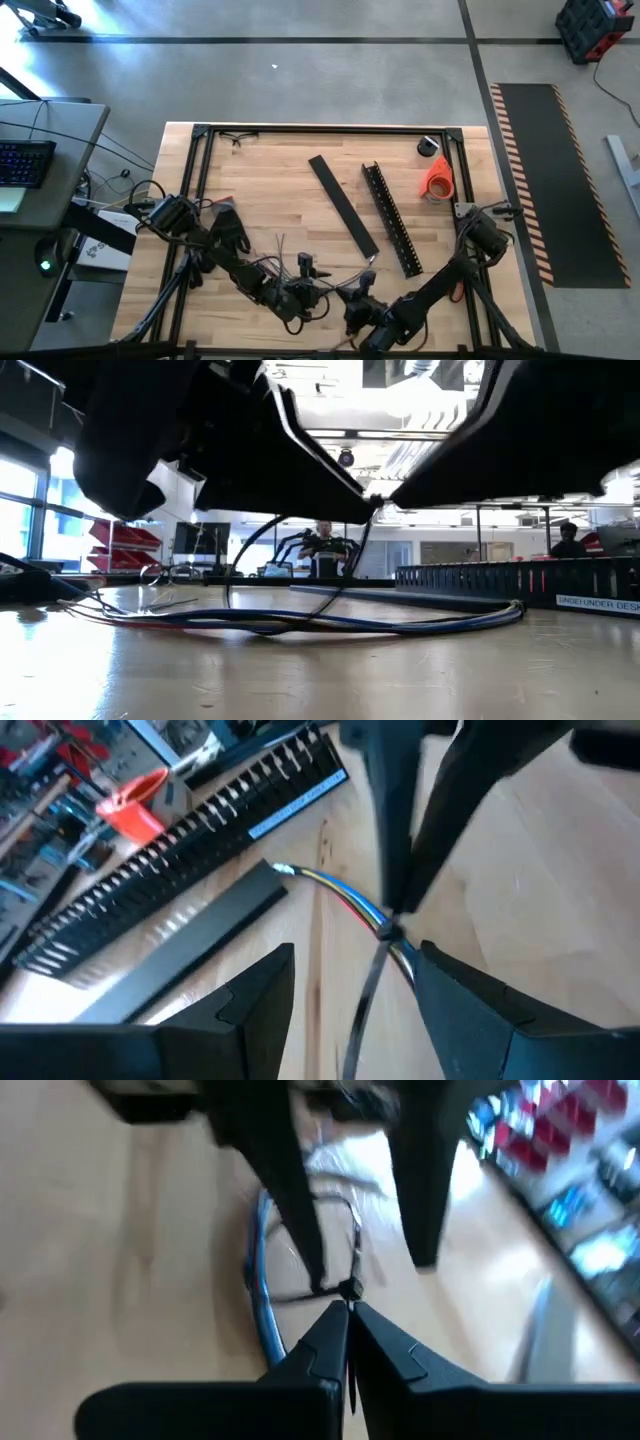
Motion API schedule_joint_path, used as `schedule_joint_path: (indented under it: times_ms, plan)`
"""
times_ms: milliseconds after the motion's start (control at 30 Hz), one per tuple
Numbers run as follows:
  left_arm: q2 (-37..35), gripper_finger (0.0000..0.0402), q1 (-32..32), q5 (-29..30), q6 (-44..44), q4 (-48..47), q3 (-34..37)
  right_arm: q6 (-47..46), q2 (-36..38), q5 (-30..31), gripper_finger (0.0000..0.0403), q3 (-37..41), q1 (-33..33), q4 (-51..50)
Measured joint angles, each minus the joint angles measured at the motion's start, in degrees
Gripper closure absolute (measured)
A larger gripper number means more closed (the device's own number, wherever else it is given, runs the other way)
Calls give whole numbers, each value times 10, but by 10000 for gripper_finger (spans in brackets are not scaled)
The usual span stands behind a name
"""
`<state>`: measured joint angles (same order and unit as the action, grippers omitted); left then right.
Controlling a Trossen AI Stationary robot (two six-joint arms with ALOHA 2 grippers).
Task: Ziptie cables
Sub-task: Wrap the black zip tie on the cables
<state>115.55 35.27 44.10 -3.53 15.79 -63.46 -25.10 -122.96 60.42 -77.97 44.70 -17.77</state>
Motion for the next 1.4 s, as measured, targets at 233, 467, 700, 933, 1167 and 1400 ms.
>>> schedule_joint_path:
  times_ms: [233,467,700,933,1167,1400]
  plan:
    - [0,222,-1,-31,-33,8,0,148,0,3,403,-29,4,-1]
    - [0,267,-12,-107,11,9,0,206,0,4,403,-30,5,2]
    - [0,313,-11,-105,14,15,0,211,0,3,403,-30,5,1]
    - [0,332,-11,-114,15,38,0,211,1,-9,403,-30,10,1]
    - [0,342,-7,-131,18,39,0,211,1,-10,403,-30,15,2]
    - [0,349,0,-137,20,40,0,211,1,-13,403,-30,15,2]
